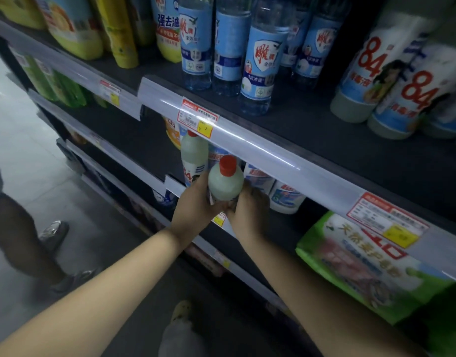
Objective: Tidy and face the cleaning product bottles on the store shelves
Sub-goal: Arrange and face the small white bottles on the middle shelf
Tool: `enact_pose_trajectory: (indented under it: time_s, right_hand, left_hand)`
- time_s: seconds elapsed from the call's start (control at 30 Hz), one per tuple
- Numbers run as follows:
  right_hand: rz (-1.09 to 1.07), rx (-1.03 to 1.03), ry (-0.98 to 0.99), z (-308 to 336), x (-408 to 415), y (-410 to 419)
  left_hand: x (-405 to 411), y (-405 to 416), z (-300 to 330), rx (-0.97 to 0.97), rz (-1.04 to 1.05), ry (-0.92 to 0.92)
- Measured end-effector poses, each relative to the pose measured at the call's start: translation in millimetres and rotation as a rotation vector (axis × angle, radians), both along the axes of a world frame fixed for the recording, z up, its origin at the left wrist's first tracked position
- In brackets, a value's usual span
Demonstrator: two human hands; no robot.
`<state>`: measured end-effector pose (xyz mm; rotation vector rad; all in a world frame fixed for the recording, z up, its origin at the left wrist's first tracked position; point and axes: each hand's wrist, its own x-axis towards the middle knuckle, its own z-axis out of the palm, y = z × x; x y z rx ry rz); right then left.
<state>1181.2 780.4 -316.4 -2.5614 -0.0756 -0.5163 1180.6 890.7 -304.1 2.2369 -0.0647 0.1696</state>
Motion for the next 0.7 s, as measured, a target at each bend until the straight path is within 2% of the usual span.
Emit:
enact_pose_trajectory:
  time_s: [0.23,0.33,0.5,0.7]
  right_hand:
    - [0.058,-0.03,-0.037,31,-41,-9]
    - [0.087,-0.015,-0.054,49,-58,-17]
    - [0.164,0.063,-0.057,84,-80,-38]
    - [0.189,0.198,-0.097,122,-101,-68]
  left_hand:
    - [-38,-1,33,0.048,0.031,0.003]
    - [-57,-3,50,0.069,0.014,-0.133]
    - [-77,-12,88,0.085,-0.041,-0.149]
    - [-93,-36,131,0.022,-0.128,-0.254]
